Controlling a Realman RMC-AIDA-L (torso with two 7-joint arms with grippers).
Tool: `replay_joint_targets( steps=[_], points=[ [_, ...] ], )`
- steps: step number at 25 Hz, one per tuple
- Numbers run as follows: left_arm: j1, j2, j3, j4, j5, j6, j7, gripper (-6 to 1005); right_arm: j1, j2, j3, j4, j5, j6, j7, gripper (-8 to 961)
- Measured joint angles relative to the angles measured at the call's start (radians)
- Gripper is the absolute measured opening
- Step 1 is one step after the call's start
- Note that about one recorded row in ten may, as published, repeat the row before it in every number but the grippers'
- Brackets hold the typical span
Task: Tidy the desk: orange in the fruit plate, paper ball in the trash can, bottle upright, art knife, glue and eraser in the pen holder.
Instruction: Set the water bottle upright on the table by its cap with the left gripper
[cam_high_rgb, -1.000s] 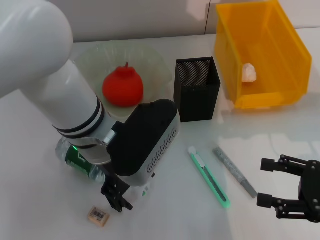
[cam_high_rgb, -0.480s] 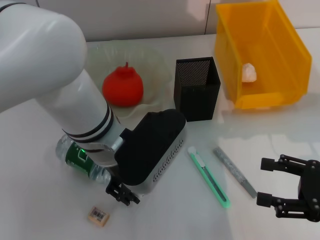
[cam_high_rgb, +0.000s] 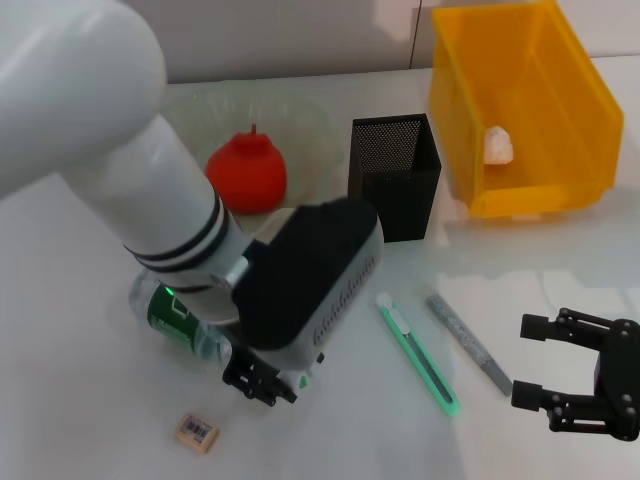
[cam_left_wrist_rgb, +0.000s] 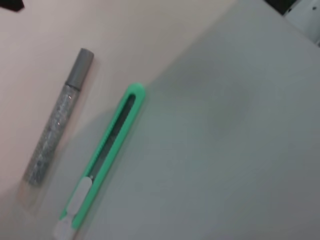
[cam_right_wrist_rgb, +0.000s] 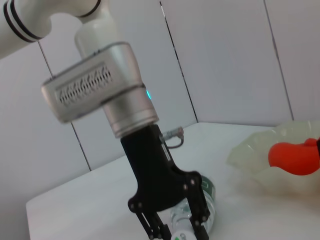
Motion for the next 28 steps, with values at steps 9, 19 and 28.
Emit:
replay_joint_targets(
  steps=[9,19,28],
  points=[
    [0.020,0.006,-0.332,0.039,-0.118,0.173,0.012,444,0.000,0.000,0.002,0.000,0.005,-0.005,0.000,838],
    [0.107,0.011,-0.597,-0.001,-0.241,0.216,0.072,441,0.002,0.000,0.003,-0.007,0.006,-0.003,0.000,837],
    [0.210,0.010,-0.729,-0.069,-0.338,0.170,0.100,439,0.024,0.000,0.003,0.001,0.006,-0.002,0.002,837]
  ],
)
